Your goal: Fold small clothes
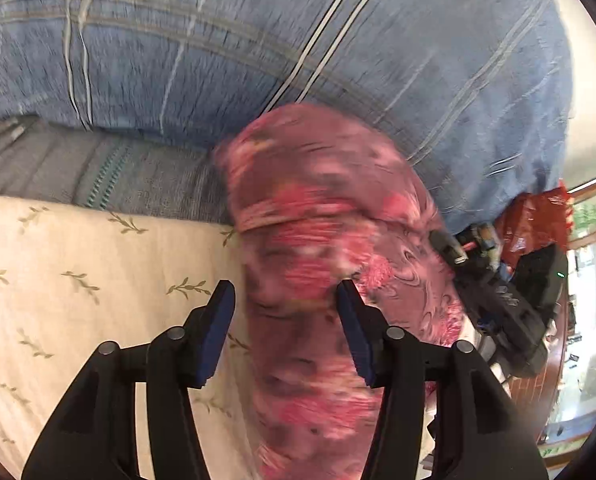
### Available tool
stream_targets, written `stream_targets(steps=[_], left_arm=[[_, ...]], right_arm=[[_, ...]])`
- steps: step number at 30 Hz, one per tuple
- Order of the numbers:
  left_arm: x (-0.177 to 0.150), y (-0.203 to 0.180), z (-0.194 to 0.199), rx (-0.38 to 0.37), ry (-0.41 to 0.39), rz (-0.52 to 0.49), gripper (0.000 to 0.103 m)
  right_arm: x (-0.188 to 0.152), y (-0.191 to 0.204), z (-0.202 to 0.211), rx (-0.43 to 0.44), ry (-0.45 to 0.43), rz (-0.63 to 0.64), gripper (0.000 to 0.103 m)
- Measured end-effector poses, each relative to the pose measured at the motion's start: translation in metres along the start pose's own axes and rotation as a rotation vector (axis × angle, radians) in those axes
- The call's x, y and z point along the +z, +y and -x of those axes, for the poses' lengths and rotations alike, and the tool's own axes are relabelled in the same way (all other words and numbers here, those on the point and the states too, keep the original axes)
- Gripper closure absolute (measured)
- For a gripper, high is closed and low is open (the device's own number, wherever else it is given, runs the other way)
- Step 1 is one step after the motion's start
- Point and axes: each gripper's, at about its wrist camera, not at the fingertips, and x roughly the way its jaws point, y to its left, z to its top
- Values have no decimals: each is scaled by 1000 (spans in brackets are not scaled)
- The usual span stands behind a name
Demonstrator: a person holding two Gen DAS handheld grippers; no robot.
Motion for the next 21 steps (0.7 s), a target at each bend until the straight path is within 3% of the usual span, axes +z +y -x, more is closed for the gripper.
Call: stream_targets(steps=[2,3,7,10,12,14,15,16,18,19,21], left_arm=[[-1,5,-15,31,32,15,43],[-3,8,-15,30,29,26,43],[-18,18,7,-18,29,23,45],[-49,18,26,-75,8,-3,44],[-70,13,21,-48,9,-33,44],[-85,6,8,23,16,-74,44],[-88,0,9,52,-13,-106,44],[-94,-8,12,98,-15,-146,44],[-99,-15,19,80,5,-148,44],[-104,-16,26,51,3,-143,44],[-116,-18,39,37,-29,-144,44]], right_arm=[[-3,-19,-23,-107,81,-8,98],[-6,-28,-29,-109,101,-33,97],[-4,-38,14,18,-19,-138,89],[-14,-32,54,132,-80,-58,89],[-28,-22,68,191,-105,29,89],[-48,-8,55,90,-42,122,90],[-60,-9,32,-34,71,175,98],[-66,-9,21,-84,124,210,103],[-70,-4,40,-95,61,218,102],[-70,-1,51,-85,39,205,94],[-79,10,84,-27,-23,229,94]])
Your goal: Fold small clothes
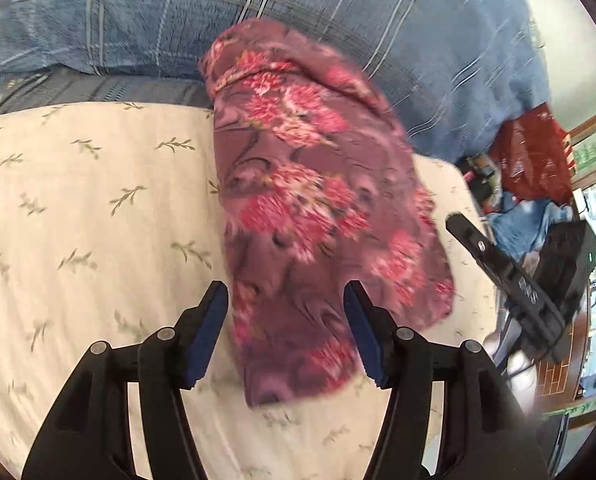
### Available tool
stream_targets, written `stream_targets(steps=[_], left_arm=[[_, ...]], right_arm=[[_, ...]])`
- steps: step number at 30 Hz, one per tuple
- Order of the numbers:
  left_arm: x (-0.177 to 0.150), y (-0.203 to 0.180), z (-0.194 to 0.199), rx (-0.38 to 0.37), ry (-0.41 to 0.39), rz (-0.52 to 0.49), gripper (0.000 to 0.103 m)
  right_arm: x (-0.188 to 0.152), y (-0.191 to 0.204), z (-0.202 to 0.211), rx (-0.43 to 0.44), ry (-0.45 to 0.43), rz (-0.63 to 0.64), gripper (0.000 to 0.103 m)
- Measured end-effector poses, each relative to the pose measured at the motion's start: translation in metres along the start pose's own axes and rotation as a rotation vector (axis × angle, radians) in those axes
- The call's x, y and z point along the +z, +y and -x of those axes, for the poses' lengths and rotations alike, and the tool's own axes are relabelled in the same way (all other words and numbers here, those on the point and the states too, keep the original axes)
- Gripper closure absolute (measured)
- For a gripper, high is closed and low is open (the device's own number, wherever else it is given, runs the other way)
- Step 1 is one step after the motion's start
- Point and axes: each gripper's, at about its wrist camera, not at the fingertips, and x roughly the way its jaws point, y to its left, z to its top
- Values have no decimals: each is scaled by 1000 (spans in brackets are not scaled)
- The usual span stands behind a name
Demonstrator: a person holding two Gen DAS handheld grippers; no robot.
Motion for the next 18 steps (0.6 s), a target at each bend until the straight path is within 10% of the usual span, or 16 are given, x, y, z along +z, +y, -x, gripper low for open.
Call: stream_targets(steps=[6,11,15,18], left_arm=[[-22,-18,-21,132,8,-122,43],[-7,-14,-5,22,13,-72,44],[28,28,3,-27,2,75,43],[49,48,-10,-73,28,167,43]], right_arm=[[-44,4,-20,-58,131,82,95],[-23,-3,-1,-15,106,-10,85],[5,-33,5,-30,-5,-141,46],[16,-58,-18,-9,16,-238,46]])
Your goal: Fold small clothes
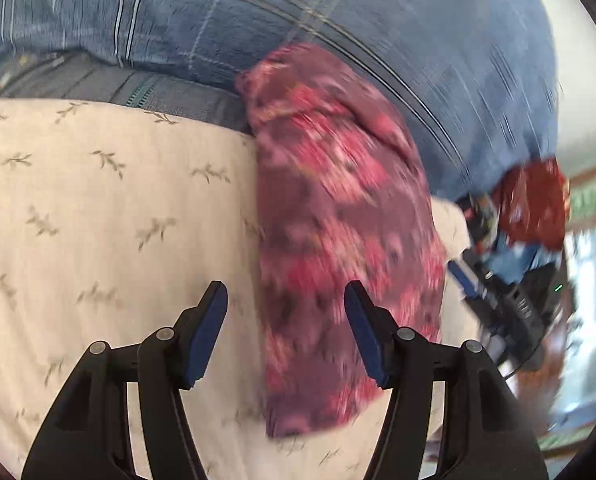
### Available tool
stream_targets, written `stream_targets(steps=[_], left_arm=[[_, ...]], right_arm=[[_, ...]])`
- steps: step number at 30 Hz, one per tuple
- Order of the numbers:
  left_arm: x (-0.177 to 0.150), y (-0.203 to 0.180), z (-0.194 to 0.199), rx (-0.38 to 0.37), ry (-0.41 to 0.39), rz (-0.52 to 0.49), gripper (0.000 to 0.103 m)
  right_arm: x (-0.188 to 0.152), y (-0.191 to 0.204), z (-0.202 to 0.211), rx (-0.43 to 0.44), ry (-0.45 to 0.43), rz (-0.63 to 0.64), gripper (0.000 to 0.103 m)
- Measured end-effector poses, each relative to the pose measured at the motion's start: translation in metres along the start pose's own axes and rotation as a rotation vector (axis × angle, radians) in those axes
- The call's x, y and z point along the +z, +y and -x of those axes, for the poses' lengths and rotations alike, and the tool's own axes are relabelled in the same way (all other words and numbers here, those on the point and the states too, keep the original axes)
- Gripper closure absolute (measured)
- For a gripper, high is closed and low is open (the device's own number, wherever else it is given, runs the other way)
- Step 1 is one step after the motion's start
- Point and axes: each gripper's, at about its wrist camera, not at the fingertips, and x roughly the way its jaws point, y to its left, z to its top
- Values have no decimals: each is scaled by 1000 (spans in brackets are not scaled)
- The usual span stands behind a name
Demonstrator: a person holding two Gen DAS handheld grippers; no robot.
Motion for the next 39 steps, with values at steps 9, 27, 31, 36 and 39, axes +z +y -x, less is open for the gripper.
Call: stream_targets(steps=[9,27,31,36,39], left_arm=[[17,-13,-34,-102,28,25,29],[-74,-7,89,-169,-93,-6,74],[-128,31,111,-174,-81,51,73],[-164,88,89,-110,6,148,66],[-158,94,98,-156,-10,171,66]], right_arm=[[12,14,-75,192,134,4,35],[-70,103,22,216,41,182,81],[-131,121,34,306,137,145,80],[-197,126,11,227,289,141,75],[-203,120,12,173,286,101,71]])
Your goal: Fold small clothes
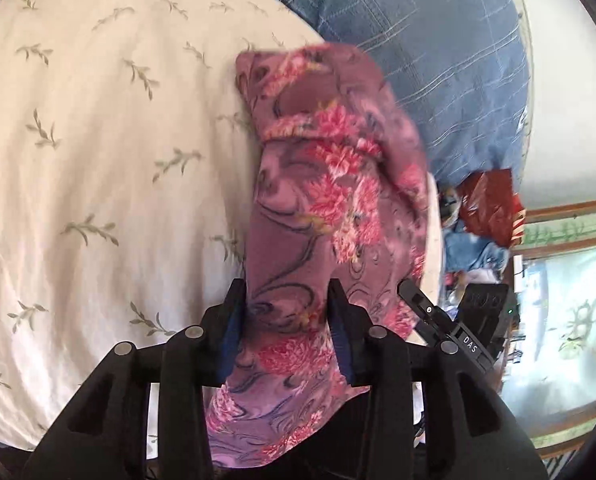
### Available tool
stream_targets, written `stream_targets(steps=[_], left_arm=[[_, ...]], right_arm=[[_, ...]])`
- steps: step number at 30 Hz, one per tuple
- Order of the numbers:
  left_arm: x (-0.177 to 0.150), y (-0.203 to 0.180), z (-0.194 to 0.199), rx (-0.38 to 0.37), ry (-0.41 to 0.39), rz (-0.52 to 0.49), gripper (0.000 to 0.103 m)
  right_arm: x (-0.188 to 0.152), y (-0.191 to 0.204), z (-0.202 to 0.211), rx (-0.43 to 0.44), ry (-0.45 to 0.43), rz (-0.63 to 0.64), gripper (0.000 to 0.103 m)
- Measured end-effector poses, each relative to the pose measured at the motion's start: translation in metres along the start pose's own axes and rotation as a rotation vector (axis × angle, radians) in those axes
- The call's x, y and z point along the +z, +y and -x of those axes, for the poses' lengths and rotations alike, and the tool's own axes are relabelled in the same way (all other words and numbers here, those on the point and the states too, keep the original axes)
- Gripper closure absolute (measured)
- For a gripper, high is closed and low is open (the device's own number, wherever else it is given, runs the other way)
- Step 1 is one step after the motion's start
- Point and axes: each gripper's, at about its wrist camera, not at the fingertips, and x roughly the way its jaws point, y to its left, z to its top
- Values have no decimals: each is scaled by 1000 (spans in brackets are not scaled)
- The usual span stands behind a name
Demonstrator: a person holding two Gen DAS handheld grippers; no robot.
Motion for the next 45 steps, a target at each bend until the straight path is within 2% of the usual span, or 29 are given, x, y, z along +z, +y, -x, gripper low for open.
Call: stream_targets(steps=[3,5,6,9,12,14,17,18,19,21,24,25,27,28,29,30,31,32,33,34,35,36,38,39,41,42,45], left_arm=[[13,-21,10,54,-66,-89,65],[24,-34,5,79,-72,-149,56],[30,-38,0,108,-75,-167,56],[49,-47,-20,195,-71,-215,56],[69,-50,-31,222,-71,-217,51],[81,-54,-37,237,-72,-211,51],[93,-51,-40,277,-79,-215,49],[98,-53,-45,304,-84,-217,48],[101,-53,-49,330,-85,-220,44],[112,-50,-60,348,-64,-192,41],[120,-44,-53,285,-47,-127,40],[121,-43,-50,254,-49,-122,40],[119,-42,-49,246,-40,-146,40],[119,-42,-50,249,-35,-156,40],[117,-40,-50,246,-34,-162,40],[116,-40,-49,239,-34,-156,40],[116,-41,-47,225,-36,-149,40],[114,-40,-43,211,-39,-150,40],[112,-40,-40,214,-44,-165,40],[110,-39,-37,238,-49,-180,37],[108,-37,-37,286,-50,-200,26],[108,-34,-39,322,-46,-210,22],[102,-28,-38,314,-32,-206,21],[96,-29,-33,308,-41,-202,21],[83,-38,-22,337,-89,-245,21],[73,-47,-15,368,-123,-294,21],[55,-62,-7,425,-179,-378,21]], right_arm=[[8,3,26,-44,-92,-5,71],[15,12,38,-55,-158,27,70],[21,19,41,-34,-173,47,68],[30,36,26,-17,-156,96,64],[36,54,-6,-98,-127,193,64],[42,61,-20,-141,-138,247,64],[56,61,-37,-178,-152,268,69],[60,58,-41,-186,-154,261,77],[65,53,-47,-202,-149,251,91],[73,39,-59,-224,-130,216,103],[84,8,-52,-122,-144,62,103],[85,5,-46,-85,-156,30,95],[88,2,-37,32,-175,-23,82],[90,2,-36,61,-170,-33,67],[92,3,-37,69,-164,-36,58],[94,7,-42,38,-146,-22,45],[95,11,-48,1,-122,2,49],[95,18,-56,-44,-91,49,58],[94,26,-59,-47,-77,94,96],[92,32,-60,-37,-74,127,97],[89,38,-56,-52,-105,161,97],[88,39,-54,-76,-125,177,97],[88,25,-64,-148,-92,152,97],[87,19,-64,-151,-91,134,95],[83,14,-51,-104,-134,87,94],[80,15,-42,-89,-154,80,89],[64,17,-14,-27,-179,59,88]])
